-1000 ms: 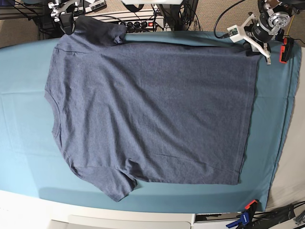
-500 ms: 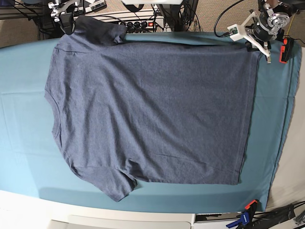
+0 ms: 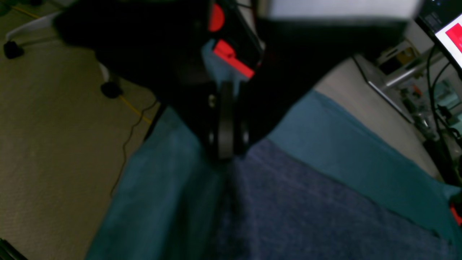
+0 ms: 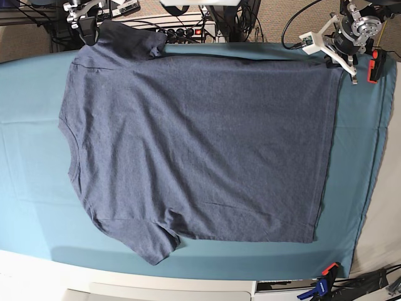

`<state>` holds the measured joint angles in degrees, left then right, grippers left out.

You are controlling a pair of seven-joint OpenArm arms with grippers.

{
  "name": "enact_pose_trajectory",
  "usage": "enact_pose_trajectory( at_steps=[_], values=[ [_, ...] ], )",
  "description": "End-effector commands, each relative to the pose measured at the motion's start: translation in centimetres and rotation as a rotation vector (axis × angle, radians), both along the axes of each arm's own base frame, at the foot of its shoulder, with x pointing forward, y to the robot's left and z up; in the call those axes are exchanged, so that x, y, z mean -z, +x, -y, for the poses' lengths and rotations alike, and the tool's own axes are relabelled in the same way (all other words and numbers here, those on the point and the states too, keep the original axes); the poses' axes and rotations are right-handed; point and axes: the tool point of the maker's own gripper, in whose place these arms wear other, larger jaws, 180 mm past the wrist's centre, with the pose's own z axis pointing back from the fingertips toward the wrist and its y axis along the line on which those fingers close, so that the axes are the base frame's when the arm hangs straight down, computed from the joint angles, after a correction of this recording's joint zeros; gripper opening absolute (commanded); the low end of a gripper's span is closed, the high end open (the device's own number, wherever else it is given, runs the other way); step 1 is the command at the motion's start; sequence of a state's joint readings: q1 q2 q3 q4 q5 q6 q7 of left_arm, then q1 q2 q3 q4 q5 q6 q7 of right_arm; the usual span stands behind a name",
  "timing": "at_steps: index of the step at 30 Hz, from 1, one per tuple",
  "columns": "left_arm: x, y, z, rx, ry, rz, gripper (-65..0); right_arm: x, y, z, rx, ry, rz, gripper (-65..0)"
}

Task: Fold the T-shirt properly
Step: 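Pull the shoulders apart with both grippers to smooth the shirt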

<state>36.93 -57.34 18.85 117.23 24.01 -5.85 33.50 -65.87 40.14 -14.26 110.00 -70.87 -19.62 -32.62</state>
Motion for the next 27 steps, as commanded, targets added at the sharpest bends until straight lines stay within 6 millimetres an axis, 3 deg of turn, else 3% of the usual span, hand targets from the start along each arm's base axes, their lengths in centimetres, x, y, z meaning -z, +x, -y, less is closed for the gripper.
enact_pose_trajectory(
  at_steps=[1,10,16,27],
  values=[
    [-1.0,0.8,-0.1,0.018,0.015,0.039,-65.0,-1.1,0.5,-0.4,-0.009,0.01,0.037,-65.0],
    [-2.6,1.4,0.7,0.022,0.015,0.07,-65.0,-3.6,2.2,-2.0,-0.005,0.069,0.11,-65.0],
    [-3.5,1.6,1.5,0.028,-0.004,0.088,-65.0,-3.6,2.2,-2.0,-0.001,0.07,0.112,-65.0],
    [-3.3,1.3,0.4,-0.008,0.045,0.075,-65.0,-3.3,1.1,-1.6,0.016,0.06,0.079,-65.0]
  ],
)
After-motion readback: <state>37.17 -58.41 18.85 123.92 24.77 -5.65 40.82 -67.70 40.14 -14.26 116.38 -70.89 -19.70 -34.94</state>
